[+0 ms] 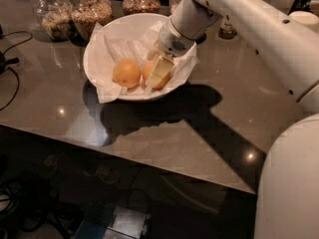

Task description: Pick orange from white bowl

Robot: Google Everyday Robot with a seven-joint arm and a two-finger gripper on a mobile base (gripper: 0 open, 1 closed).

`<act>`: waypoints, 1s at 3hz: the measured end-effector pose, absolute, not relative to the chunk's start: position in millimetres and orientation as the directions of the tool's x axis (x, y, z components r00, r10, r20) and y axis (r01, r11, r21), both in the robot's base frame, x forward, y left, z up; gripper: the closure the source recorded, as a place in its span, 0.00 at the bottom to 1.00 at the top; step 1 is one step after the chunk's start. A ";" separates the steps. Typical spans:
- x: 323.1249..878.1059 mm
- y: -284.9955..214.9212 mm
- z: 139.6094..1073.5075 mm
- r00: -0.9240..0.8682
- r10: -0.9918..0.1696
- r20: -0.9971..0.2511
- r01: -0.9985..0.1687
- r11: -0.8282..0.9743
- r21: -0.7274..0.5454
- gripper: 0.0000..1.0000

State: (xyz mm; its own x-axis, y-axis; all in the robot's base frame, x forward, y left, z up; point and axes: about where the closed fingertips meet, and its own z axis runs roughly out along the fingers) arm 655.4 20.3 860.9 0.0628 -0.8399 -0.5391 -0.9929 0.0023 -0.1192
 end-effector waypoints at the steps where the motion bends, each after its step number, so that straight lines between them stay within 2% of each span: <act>1: 655.7 19.3 851.7 0.044 -0.843 -0.537 -0.995 0.011 -0.099 0.32; 2: 652.7 12.4 842.5 0.014 -0.849 -0.528 -0.997 0.031 -0.076 0.51; 3: 651.6 11.0 843.9 0.010 -0.850 -0.526 -0.997 0.035 -0.076 0.74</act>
Offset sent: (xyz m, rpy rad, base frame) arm -0.0065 -0.0205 -0.0247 -0.0274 0.0664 -0.0637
